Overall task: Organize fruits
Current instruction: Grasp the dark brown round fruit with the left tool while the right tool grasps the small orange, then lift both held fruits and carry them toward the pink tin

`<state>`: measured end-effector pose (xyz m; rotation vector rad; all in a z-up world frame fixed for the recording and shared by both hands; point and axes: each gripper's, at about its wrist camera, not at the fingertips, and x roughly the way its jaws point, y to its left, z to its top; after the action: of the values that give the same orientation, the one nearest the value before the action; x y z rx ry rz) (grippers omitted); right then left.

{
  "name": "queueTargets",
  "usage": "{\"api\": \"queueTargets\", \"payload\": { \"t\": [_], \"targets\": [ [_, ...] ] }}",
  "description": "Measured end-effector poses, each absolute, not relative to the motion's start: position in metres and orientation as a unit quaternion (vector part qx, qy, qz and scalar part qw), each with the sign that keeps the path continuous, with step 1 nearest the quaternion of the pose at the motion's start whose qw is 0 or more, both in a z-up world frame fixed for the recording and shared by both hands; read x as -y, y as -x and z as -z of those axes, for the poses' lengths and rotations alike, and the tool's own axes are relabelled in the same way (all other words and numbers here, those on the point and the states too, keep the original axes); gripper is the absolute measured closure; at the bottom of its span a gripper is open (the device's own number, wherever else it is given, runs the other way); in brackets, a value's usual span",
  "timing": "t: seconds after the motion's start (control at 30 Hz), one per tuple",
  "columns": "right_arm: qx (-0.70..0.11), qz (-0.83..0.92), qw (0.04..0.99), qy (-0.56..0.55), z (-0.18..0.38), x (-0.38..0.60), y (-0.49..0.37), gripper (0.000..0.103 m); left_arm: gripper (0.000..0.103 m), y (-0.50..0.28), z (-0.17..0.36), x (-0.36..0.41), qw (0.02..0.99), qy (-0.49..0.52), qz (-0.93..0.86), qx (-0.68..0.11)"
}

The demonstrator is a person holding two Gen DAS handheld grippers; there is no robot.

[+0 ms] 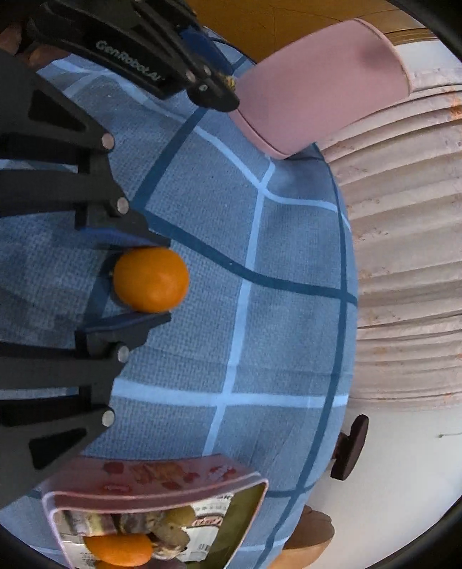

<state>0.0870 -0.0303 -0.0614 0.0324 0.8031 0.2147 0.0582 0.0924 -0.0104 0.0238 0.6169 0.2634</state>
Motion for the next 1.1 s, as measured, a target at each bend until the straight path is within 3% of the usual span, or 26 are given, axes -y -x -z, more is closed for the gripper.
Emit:
{"api": "queueTargets", "payload": {
  "t": [0.33,1.1],
  "targets": [
    [-0.244,-0.043,0.968,0.02,0.026,0.044,-0.031,0.067,0.063,-0.048,0.007,-0.079,0.952,-0.025,-0.114,-0.282],
    [-0.227,-0.036,0.973,0.019,0.024,0.056,-0.001,0.067,0.063,-0.028,0.004,-0.063,0.962,-0.023,-0.09,-0.258]
  ]
}}
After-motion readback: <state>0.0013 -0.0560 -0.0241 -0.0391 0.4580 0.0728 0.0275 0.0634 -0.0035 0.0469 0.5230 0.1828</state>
